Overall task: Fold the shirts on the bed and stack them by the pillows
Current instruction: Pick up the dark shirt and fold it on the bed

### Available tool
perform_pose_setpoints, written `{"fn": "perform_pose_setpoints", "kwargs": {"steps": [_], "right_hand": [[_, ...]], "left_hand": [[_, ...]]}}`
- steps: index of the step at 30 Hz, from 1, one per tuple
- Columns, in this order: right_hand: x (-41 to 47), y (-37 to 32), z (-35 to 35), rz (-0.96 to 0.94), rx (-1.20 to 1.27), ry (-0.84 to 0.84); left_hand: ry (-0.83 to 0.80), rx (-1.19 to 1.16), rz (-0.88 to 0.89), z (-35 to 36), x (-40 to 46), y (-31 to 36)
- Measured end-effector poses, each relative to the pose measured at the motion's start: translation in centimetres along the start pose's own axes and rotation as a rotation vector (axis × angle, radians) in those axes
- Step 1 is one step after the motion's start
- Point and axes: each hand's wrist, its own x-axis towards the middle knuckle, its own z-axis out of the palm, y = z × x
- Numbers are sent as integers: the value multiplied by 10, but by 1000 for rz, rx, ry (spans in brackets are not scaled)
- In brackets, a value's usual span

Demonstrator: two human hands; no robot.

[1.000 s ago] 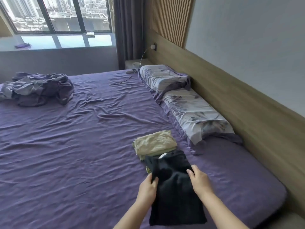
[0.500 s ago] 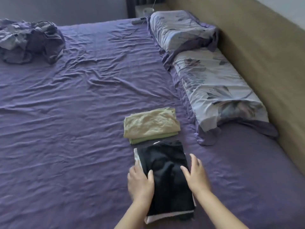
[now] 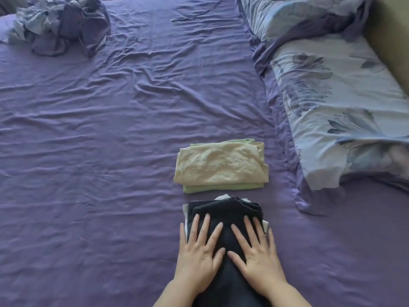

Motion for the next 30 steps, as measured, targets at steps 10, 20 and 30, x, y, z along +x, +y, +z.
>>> {"fn": "perform_pose_setpoints", "kwargs": {"steps": [10,20,30], "right_hand": [[77,10,-41,164,390,314],[205,38,-33,625,525,-10],[205,26,-61,870,1038,244]], "left_hand": [[274,-477,-315,-57,64,-27],[27,-700,-707,-54,179,-44],[166,-1360,-854,-75,195,-66]]}}
